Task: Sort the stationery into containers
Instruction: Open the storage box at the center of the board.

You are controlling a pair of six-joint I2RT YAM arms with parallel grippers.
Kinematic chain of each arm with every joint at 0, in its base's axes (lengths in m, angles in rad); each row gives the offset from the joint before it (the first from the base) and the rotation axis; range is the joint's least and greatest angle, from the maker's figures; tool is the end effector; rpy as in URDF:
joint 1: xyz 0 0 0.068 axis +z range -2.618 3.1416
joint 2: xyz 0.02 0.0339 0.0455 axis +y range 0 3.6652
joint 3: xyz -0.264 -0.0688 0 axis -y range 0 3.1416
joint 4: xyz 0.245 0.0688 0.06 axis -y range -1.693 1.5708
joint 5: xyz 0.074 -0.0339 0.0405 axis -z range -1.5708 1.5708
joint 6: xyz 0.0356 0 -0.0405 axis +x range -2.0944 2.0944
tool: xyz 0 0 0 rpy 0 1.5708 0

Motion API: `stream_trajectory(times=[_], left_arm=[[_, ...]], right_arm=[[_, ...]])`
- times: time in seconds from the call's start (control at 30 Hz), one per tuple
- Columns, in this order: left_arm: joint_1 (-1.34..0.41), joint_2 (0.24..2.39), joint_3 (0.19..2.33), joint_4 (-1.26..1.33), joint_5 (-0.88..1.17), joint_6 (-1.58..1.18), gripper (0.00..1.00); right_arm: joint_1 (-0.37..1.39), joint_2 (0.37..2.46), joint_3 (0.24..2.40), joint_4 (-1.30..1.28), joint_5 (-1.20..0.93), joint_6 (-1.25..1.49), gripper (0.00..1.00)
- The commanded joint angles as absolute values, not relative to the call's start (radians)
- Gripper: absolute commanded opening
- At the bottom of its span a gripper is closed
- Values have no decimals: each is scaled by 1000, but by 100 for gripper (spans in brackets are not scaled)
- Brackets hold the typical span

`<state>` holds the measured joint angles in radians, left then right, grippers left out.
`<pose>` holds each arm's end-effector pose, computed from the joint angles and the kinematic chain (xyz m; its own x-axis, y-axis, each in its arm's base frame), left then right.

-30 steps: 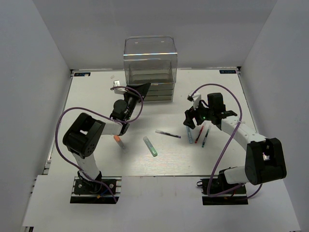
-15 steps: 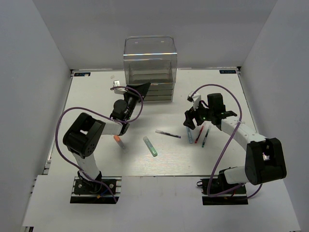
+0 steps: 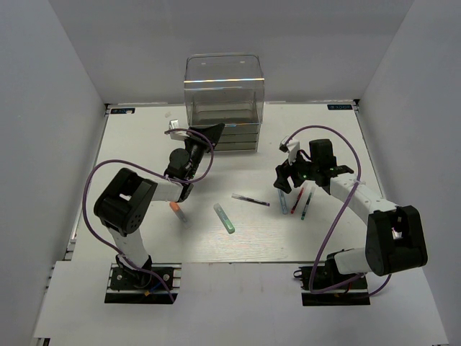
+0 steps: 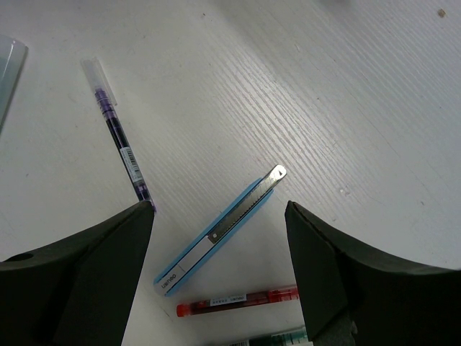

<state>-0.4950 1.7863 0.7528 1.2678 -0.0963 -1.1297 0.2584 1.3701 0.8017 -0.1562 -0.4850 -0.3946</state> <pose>0.3183 -0.1679 0.2170 -0.2659 -0.8793 -0.3951 0.3515 0.2932 -0.8891 0.2714 0.0889 0.2210 -0.3749 -0.4509 -0.8100 -0.7666 0.6421 -0.0026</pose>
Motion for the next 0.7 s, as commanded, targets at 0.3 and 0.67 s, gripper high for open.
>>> stream_trajectory(times=[0.3, 0.67], left_arm=[[-492, 1715, 808, 1497, -104, -1103, 35], [-492, 1697, 818, 1479, -104, -1103, 35]], right_arm=[[259, 1382, 787, -141, -495, -402, 80], [264, 1457, 796, -166, -393, -390, 80]])
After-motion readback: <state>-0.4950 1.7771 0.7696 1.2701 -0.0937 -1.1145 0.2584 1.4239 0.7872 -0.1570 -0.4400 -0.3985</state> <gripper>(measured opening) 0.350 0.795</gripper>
